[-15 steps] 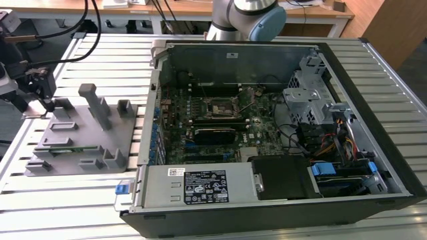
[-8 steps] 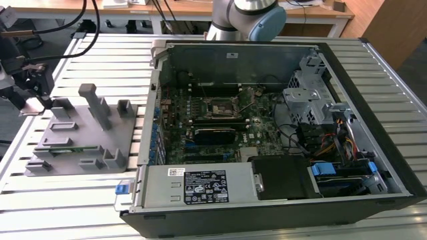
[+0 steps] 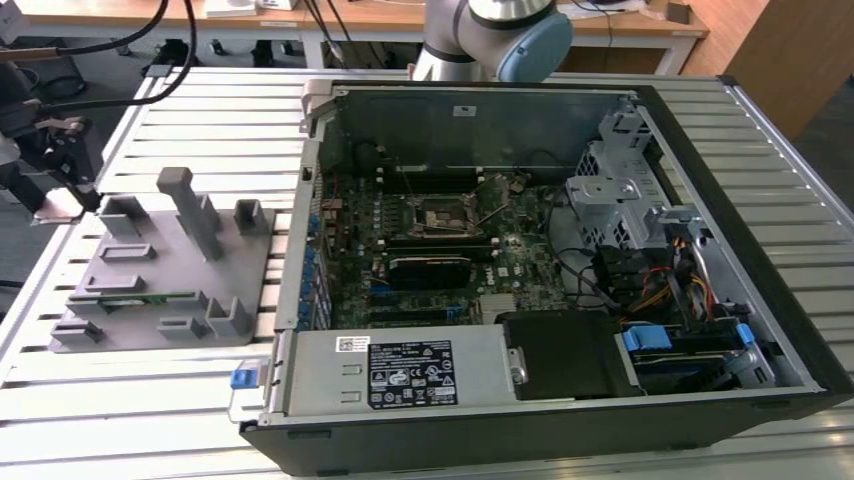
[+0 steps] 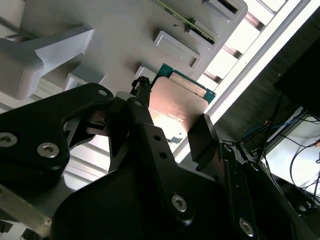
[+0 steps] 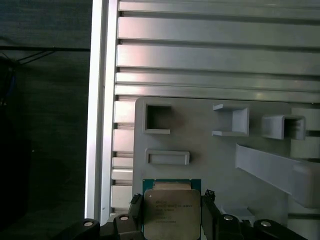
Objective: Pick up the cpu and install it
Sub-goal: 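Pick up the cpu and move it towards the insertion slot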
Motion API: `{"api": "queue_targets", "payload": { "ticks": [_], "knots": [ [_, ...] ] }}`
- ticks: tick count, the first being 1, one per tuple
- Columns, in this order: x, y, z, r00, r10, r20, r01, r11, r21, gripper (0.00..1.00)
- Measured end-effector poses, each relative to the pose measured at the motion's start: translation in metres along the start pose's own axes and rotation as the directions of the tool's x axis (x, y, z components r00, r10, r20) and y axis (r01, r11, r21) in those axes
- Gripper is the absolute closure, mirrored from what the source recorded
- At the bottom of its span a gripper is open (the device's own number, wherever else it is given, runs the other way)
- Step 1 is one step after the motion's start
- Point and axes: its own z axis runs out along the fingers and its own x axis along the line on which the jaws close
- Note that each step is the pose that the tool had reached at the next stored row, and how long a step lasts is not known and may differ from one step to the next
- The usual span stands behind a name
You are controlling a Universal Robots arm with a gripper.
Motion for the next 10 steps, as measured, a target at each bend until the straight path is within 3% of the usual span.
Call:
{"api": "queue_targets", "payload": {
  "ticks": [10],
  "knots": [
    [0.0001, 0.0006, -0.014, 1.0, 0.0, 0.001, 0.0, 1.0, 0.0001, 0.46]
  ]
}}
